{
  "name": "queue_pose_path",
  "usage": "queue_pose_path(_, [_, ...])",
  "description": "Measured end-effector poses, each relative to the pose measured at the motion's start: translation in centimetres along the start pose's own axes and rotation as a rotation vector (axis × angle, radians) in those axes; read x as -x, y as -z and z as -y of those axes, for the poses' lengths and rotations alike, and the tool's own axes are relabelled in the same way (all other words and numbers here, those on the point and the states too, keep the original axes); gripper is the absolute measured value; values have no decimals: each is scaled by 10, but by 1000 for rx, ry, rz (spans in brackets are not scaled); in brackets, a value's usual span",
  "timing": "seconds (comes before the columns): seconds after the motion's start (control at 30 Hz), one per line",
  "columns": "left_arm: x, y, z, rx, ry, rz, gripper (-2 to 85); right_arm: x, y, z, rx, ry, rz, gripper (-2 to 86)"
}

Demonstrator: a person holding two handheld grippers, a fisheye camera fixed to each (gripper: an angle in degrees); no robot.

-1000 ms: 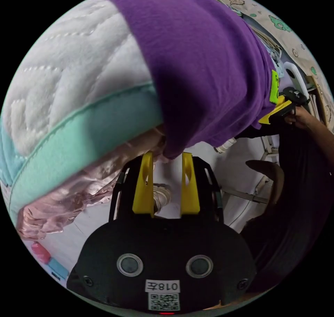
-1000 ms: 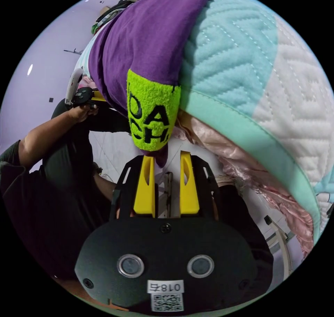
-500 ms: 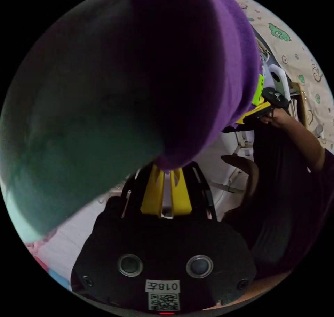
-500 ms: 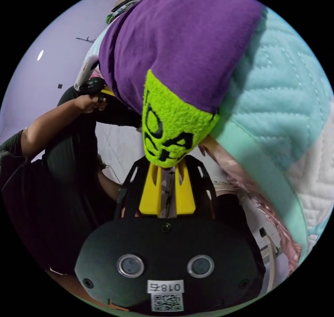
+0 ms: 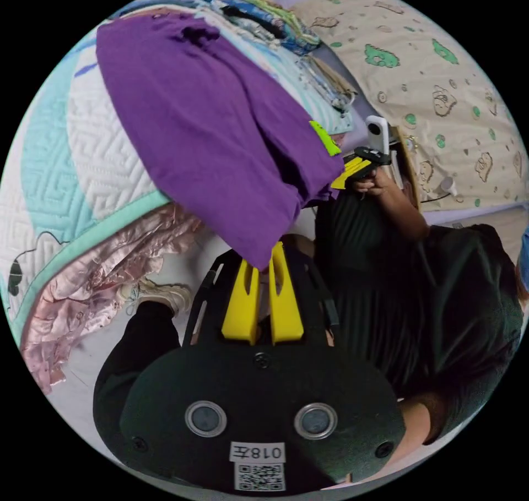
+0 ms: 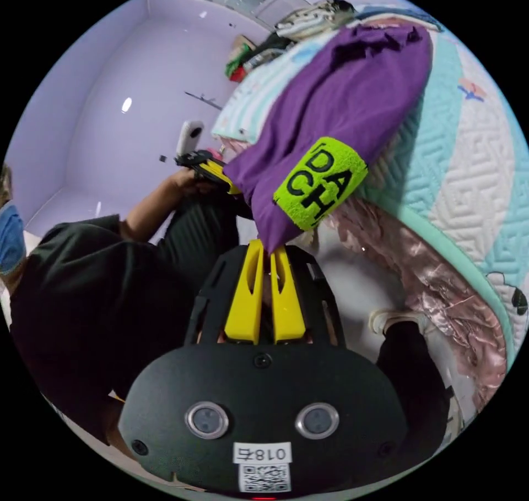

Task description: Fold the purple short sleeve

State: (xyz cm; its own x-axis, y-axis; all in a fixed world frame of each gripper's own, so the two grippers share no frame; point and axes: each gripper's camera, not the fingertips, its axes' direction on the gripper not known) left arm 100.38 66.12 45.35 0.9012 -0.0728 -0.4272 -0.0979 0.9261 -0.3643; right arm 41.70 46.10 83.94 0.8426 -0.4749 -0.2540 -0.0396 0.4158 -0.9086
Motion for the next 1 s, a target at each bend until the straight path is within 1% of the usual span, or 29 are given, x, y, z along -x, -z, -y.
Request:
queue_pose_path(0.13, [-16, 34, -18, -89, -111, -36, -7, 12, 53, -21, -175, 57, 67, 3])
queue_pose_path(0.2, [-26, 57, -32, -169, -181, -40, -8, 12, 71, -28, -237, 74, 93, 3])
queue_pose_path(0.33, [-31, 78, -52, -276, -239, -61, -8, 5, 92, -42, -311, 101, 172, 2])
queue_pose_path(0.4, [-28, 81, -62, -306, -258, -141, -8, 3, 96, -49, -319, 107, 198, 2])
queue_pose_path(0.43, [-27, 81, -64, -305, -263, -153, -9, 2, 98, -55, -312, 108, 206, 2])
queue_pose_path(0.67, [-42, 56, -103, -174, -351, -241, -9, 12, 110, -98, -223, 132, 202, 2])
queue_pose_path(0.77, [-35, 45, -108, -141, -348, -260, -9, 5, 111, -107, -201, 102, 209, 2])
queue_pose_path(0.83, [-23, 45, -104, -163, -350, -305, -9, -11, 118, -100, -238, 74, 261, 1])
queue_pose_path(0.9, [3, 55, -91, -232, -338, -369, -9, -25, 128, -87, -276, 57, 281, 1])
queue_pose_path(1.0, [46, 79, -61, -329, -295, -410, -9, -50, 152, -45, -317, 62, 298, 1])
